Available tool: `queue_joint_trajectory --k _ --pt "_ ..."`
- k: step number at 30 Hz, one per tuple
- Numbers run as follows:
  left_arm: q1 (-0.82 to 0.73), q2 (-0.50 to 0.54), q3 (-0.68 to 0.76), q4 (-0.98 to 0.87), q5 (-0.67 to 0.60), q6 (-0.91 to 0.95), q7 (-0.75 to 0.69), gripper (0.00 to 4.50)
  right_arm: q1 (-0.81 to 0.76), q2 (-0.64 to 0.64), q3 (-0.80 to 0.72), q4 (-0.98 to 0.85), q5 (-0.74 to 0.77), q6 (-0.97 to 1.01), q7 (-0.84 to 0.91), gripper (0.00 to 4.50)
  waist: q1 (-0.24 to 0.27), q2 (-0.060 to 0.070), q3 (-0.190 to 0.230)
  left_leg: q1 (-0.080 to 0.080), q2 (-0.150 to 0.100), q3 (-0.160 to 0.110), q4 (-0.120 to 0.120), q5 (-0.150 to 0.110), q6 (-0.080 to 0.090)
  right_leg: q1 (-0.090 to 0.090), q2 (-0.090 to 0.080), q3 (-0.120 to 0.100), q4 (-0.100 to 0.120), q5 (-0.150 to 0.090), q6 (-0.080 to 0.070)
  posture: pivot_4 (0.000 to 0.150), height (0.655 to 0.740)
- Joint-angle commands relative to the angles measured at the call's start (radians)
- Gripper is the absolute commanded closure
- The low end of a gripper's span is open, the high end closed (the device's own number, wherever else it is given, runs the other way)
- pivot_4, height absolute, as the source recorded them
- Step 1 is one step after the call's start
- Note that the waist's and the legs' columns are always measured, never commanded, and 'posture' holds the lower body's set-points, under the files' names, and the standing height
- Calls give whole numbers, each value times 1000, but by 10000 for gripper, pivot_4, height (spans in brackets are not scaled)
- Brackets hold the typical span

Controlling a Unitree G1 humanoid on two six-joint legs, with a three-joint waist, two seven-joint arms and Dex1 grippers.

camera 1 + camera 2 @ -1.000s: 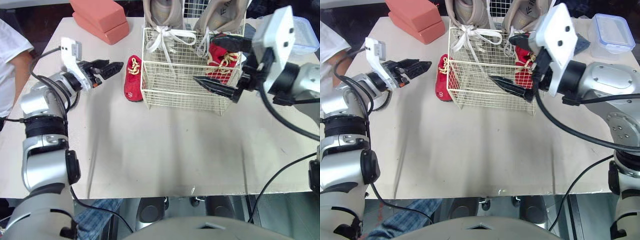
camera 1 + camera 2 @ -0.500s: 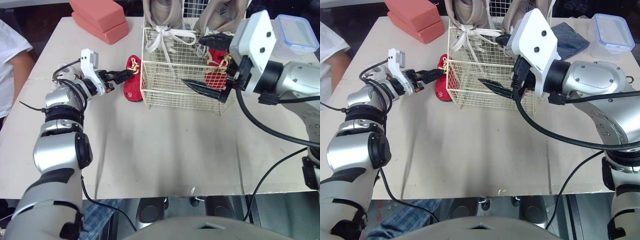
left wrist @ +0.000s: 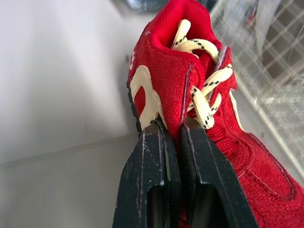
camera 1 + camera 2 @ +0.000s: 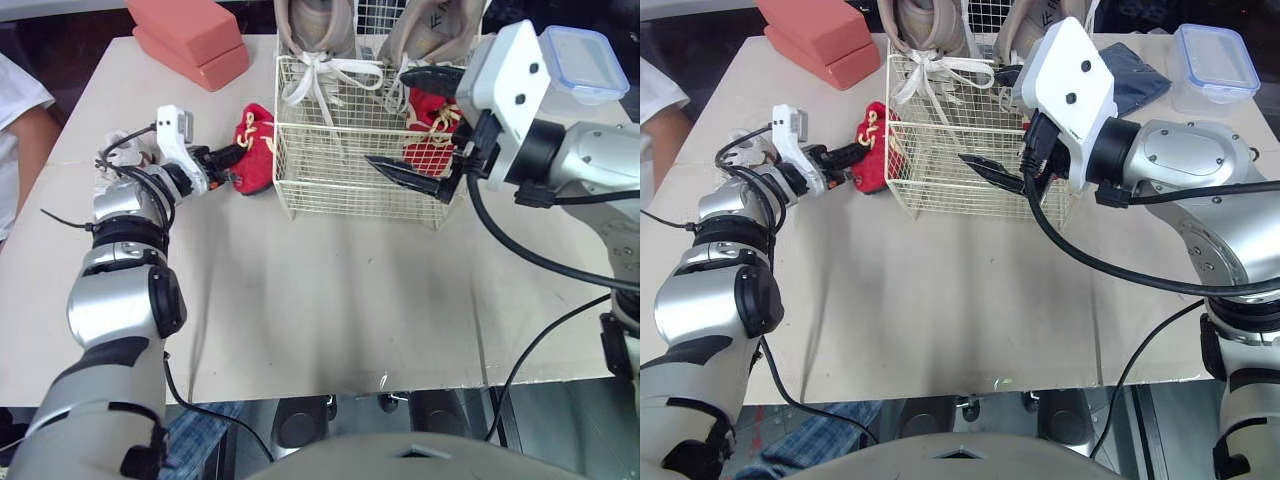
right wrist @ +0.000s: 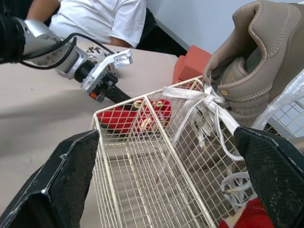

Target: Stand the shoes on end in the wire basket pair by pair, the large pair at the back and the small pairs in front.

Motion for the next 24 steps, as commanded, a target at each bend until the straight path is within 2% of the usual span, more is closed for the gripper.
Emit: queue_joint_trajectory --k 1,7,14,18,24 --pt "14 -13 117 -228 -109 -127 28 44755 15 66 -87 10 34 2 -58 0 0 0 0 0 0 0 0 0 0 0 0 0 0 0 0 1500 6860" --pt "87 -102 216 -656 -301 -106 54 44755 24 251 -169 89 114 -7 -148 0 2 -1 0 0 0 0 1 0 0 1 -1 0 0 0 0 1500 6860" --pt "112 -180 155 -1022 -470 2 69 44755 -71 437 -228 200 205 -16 -249 0 1 -1 0 1 -1 0 1 0 0 2 -1 0 1 0 0 1500 6860" --pt "145 -206 59 -1099 -427 -4 53 44755 -109 498 -251 245 242 -27 -292 0 2 -1 -1 2 -1 -1 1 0 0 3 0 0 1 0 0 1500 6860" --pt "165 -233 -33 -1063 -308 -129 35 44755 -132 520 -272 257 295 -21 -330 0 1 0 -1 2 -2 -1 0 0 0 3 0 0 0 0 0 1500 6860"
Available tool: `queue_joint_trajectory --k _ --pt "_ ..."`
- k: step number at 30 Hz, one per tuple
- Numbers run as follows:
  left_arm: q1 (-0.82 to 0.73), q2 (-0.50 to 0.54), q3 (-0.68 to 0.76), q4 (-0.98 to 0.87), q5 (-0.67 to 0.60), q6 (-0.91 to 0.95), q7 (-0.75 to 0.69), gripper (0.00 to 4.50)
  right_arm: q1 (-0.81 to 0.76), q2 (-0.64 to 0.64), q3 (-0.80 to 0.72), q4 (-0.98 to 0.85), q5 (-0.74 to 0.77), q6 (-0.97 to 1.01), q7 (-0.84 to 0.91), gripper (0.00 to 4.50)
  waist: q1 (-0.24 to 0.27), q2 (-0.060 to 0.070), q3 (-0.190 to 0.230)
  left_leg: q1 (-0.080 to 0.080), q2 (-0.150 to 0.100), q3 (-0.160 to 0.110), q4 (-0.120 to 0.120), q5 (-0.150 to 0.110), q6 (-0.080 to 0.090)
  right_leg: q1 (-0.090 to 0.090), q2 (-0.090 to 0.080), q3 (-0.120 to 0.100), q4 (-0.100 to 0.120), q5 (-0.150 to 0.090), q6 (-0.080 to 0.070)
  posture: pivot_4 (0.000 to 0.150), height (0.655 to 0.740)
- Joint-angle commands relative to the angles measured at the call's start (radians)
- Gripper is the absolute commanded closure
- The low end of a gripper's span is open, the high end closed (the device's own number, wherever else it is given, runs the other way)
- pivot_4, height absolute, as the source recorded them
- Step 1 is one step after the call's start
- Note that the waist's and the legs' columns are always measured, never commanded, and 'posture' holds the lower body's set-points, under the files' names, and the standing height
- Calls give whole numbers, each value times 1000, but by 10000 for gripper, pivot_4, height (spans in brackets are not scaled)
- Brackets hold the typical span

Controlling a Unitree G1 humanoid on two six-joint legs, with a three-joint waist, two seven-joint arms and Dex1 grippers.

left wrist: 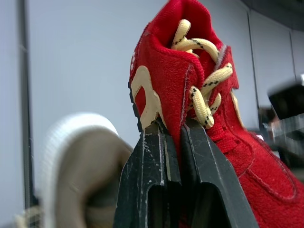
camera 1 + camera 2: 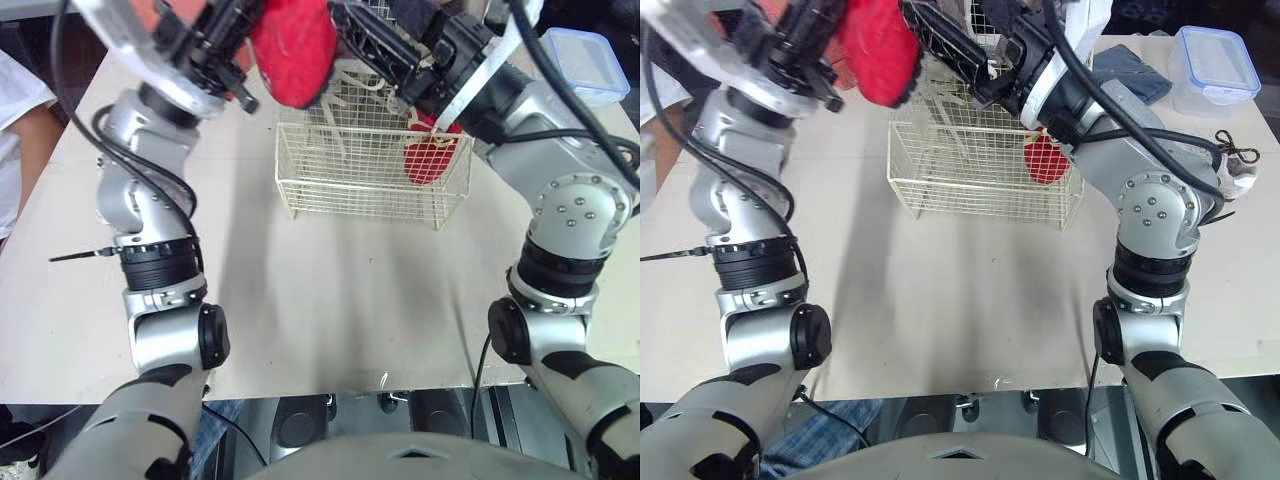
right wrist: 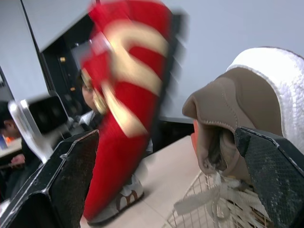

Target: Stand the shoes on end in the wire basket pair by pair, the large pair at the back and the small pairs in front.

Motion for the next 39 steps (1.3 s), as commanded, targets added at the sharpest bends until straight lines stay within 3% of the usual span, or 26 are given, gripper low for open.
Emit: queue_joint_trajectory --k 1,9,12,17,20,23,24,27,32,39 --pt "-8 -5 -29 -6 60 -100 -17 44755 -25 -4 -28 -24 40 -12 -18 0 0 0 0 0 0 0 0 0 0 0 0 0 0 0 0 1500 6860" --pt "-3 -44 -80 -1 117 -183 -16 44755 -14 -9 -10 -6 26 -6 -72 0 0 0 0 0 0 0 -1 0 0 0 0 0 0 0 0 1500 6860" --pt "-2 -51 -92 4 138 -206 -10 45000 -9 -14 -6 4 14 -12 -83 7927 0 0 0 0 1 0 -1 0 0 0 0 0 -1 0 0 1500 6860" --pt "12 -47 -91 -36 67 -85 0 45000 4 -30 -3 6 6 -22 -64 32118 0 0 0 0 1 0 -1 0 0 0 0 0 -1 0 0 1500 6860" --pt "35 3 -93 -76 -13 28 -67 31811 18 -48 -10 6 5 -28 -44 42300 -1 0 0 0 2 0 -1 0 0 0 0 0 -1 0 0 1500 6860" --pt "30 52 -72 -82 -50 90 -87 18542 33 -71 -8 -1 4 -39 -15 43623 -1 1 0 0 2 0 -1 0 0 0 0 0 -1 0 0 1500 6860" --pt "25 68 -64 -80 -62 110 -91 12250 37 -77 -6 -3 3 -43 -6 43638 -1 1 0 0 2 0 -1 0 0 0 0 0 -1 0 0 1500 6860" --pt "9 150 -13 -69 -186 246 -159 1594 59 -110 -4 -14 2 -61 52 43653 -2 1 0 0 2 0 -1 0 0 0 0 0 -1 0 0 1500 6860" --pt "0 241 11 -39 -277 392 -227 0 109 -170 6 -28 14 -99 179 43678 1 1 1 0 2 -1 -2 0 0 0 0 1 -2 0 0 1500 6860" --pt "-30 233 -27 20 -263 445 -283 0 167 -207 20 -58 61 -102 315 43687 1 1 1 0 1 -1 -2 0 0 0 0 0 -2 0 0 1500 6860"
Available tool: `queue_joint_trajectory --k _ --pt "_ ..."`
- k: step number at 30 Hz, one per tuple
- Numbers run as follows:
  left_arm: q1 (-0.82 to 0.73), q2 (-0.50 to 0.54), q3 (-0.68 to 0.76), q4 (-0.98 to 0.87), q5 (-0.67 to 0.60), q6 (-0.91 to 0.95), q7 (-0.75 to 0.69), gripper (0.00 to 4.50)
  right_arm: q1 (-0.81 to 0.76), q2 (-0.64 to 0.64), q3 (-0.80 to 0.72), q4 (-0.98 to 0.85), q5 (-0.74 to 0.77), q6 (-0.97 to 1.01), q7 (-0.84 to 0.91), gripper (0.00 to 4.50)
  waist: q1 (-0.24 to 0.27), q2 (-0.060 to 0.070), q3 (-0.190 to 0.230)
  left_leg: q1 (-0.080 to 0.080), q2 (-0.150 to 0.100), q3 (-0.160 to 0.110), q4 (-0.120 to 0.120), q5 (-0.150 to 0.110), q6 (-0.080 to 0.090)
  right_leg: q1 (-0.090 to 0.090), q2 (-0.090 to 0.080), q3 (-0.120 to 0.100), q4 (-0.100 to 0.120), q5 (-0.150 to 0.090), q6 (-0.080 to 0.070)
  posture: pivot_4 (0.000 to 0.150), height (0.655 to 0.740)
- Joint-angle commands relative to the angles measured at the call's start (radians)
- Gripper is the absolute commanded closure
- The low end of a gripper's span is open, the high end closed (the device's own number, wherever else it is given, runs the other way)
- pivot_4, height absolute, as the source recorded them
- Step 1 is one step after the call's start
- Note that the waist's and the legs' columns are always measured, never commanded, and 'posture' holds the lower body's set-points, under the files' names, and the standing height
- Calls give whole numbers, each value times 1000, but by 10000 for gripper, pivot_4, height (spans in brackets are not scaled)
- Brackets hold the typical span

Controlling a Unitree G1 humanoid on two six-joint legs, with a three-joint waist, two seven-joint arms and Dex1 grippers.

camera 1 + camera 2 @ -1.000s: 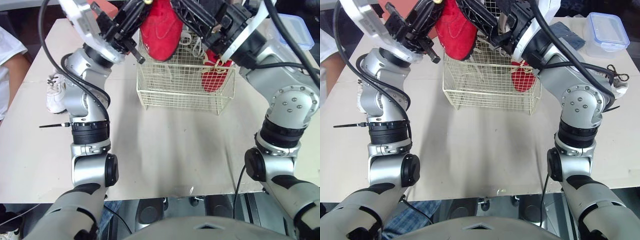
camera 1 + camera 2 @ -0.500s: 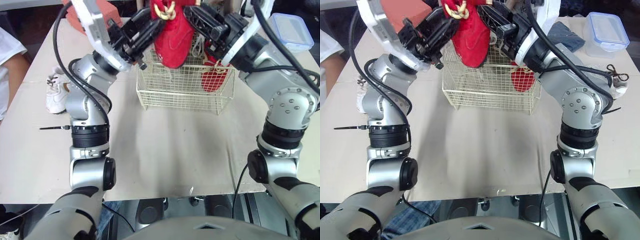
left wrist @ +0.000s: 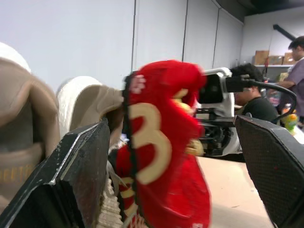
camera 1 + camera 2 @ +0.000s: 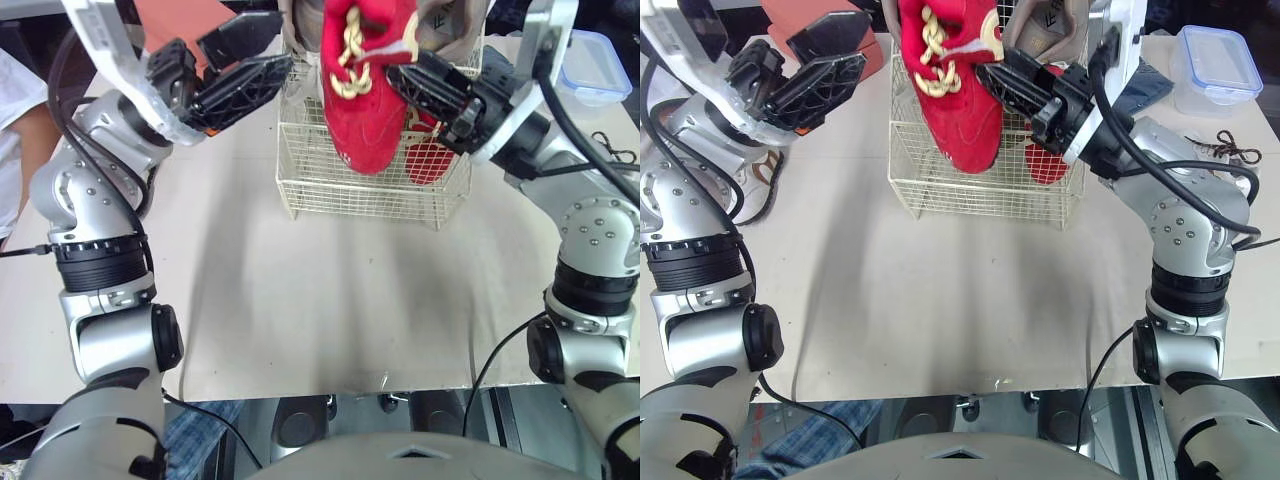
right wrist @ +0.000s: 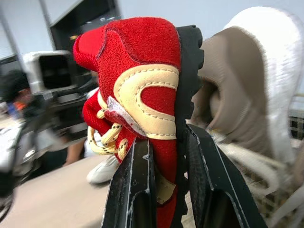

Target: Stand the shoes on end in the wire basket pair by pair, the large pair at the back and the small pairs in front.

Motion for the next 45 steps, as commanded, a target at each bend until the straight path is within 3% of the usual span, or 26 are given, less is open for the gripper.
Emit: queue_joint_trajectory --k 1,12,21,24,27,30,33,42,45 --pt "-35 -2 -19 7 3 12 -38 0 -3 -5 -2 -60 43 -26 49 43687 0 0 0 0 0 0 0 0 0 0 0 0 0 0 0 1500 6860" --pt "-95 -23 -93 116 62 8 -168 0 19 -20 22 -101 111 7 110 43701 0 0 0 0 0 0 0 0 0 0 0 0 0 0 0 1500 6860" --pt "-100 -63 -134 102 49 65 -271 0 25 -16 54 -113 138 15 120 43702 -1 0 0 0 0 0 0 0 0 0 0 0 0 0 0 1500 6860" --pt "-108 -71 -120 122 53 71 -270 8565 32 -17 57 -114 132 11 117 43702 -1 0 0 0 0 0 0 0 0 0 0 0 0 0 0 1500 6860" --pt "-104 -66 -117 120 59 76 -284 24421 35 -19 52 -116 127 5 110 43702 0 0 0 0 0 0 0 0 0 0 0 0 0 0 0 1500 6860" --pt "-104 -66 -114 120 71 70 -283 36464 38 -22 47 -111 111 -7 105 43702 0 0 0 0 0 0 0 0 0 0 0 0 0 0 0 1500 6860" --pt "-112 -68 -104 135 92 45 -275 39485 40 -37 47 -107 105 -9 119 43702 0 0 0 0 0 0 0 0 0 0 0 0 0 0 0 1500 6860" --pt "-188 -55 -62 253 156 -61 -285 39949 100 -105 -20 -145 109 -35 115 1015 1 0 0 0 0 0 0 0 0 0 0 0 0 0 0 1500 6860" --pt "-231 -48 -41 313 174 -115 -291 39949 140 -165 -70 -158 111 -32 110 441 2 0 0 0 0 0 0 0 0 0 0 0 0 0 0 1500 6860"
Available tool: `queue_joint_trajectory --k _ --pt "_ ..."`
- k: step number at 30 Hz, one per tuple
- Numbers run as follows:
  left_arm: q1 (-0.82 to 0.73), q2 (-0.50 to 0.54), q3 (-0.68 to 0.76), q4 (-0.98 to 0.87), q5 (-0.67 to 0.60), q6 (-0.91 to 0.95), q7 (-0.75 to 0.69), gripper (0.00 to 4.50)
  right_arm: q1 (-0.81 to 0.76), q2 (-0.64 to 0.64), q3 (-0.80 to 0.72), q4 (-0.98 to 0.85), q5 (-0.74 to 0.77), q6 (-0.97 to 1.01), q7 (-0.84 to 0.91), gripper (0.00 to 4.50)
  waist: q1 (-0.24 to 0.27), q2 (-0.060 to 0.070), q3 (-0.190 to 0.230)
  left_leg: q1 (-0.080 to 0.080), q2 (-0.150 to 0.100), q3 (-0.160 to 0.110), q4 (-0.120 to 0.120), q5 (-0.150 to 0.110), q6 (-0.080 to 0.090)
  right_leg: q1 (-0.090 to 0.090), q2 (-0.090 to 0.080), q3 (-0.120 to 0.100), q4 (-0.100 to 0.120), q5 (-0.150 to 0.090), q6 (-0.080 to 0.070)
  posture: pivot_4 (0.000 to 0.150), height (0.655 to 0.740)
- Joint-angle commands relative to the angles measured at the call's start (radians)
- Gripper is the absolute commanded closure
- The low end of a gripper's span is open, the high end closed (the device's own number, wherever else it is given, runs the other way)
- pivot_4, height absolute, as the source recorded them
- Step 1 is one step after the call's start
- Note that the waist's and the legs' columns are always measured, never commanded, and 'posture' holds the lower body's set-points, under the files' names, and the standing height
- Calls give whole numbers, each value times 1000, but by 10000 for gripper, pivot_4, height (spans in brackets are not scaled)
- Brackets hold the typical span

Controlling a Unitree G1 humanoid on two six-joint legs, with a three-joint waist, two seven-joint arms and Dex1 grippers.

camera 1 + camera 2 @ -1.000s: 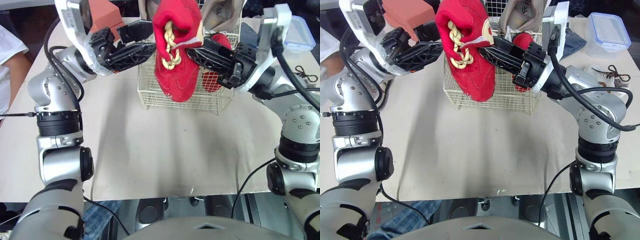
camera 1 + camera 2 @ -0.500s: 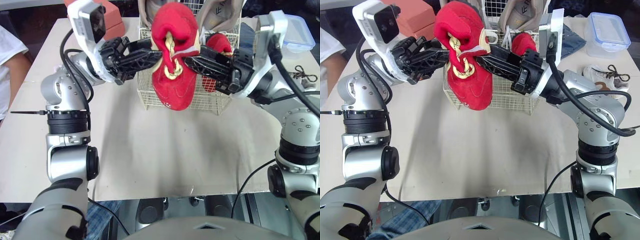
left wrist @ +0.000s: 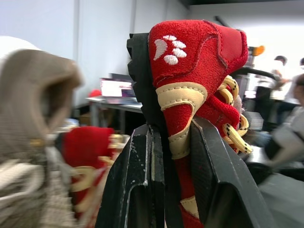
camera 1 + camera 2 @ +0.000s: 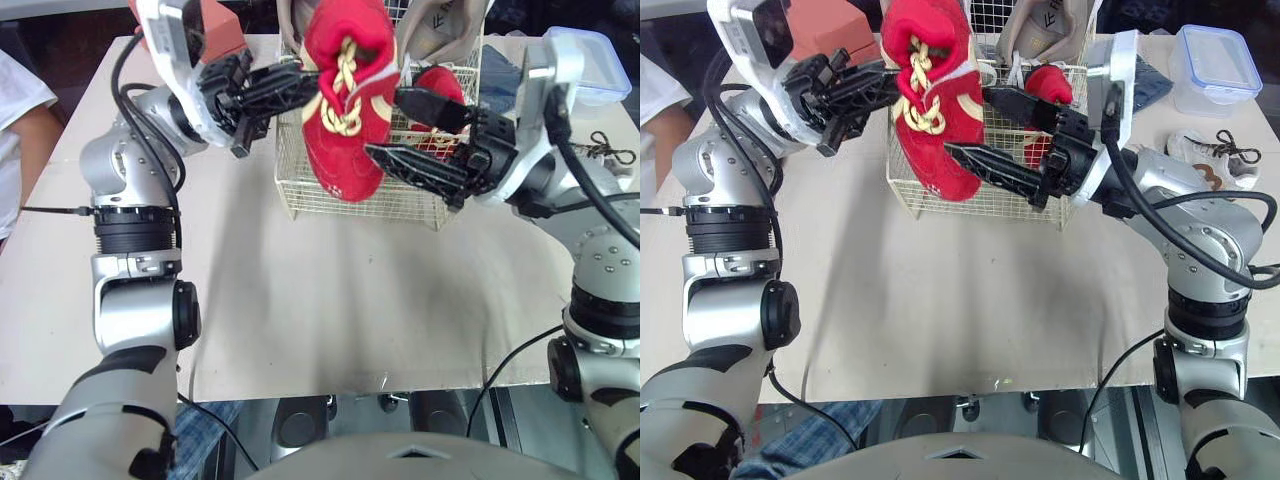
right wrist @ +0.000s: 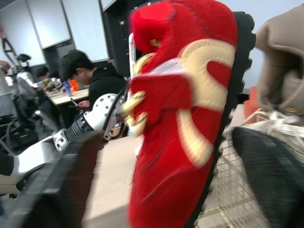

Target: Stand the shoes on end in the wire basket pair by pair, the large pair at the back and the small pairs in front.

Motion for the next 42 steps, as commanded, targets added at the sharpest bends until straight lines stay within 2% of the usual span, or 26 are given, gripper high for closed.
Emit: queue_joint_trajectory --k 1,7,15,19,24,30,42 --pt "-72 18 55 51 12 -83 -8 39949 28 -69 -92 -47 10 -21 -7 441 3 0 0 0 0 0 0 0 0 0 0 0 0 0 0 1500 6860" --pt "-126 -6 61 173 90 -273 -20 39949 100 -174 -161 -76 -10 -48 17 441 3 0 0 0 0 0 0 0 0 0 0 0 0 0 0 1500 6860" --pt "-225 -53 65 439 204 -572 -45 39949 254 -275 -263 -73 -86 -175 129 441 9 0 0 0 -2 1 0 0 0 0 0 0 0 0 0 1500 6860" --pt "-272 -60 87 551 224 -654 -42 39949 262 -234 -294 -80 -33 -206 110 441 4 -1 0 0 -1 1 0 0 0 0 0 0 0 0 0 1500 6860" --pt "-281 -62 97 622 247 -708 -53 39949 311 -168 -328 -58 -71 -316 114 441 4 -1 0 0 -1 1 0 0 0 0 0 0 0 0 0 1500 6860" --pt "-261 -60 93 668 283 -771 -59 39949 449 -152 -338 -75 -64 -367 174 441 9 -1 0 0 -1 1 0 0 0 0 0 0 0 0 0 1500 6860" --pt "-182 -93 91 696 326 -864 -65 39949 465 -130 -308 -95 -27 -394 166 441 0 -1 0 1 -1 1 1 0 0 0 1 0 0 0 0 1500 6860"
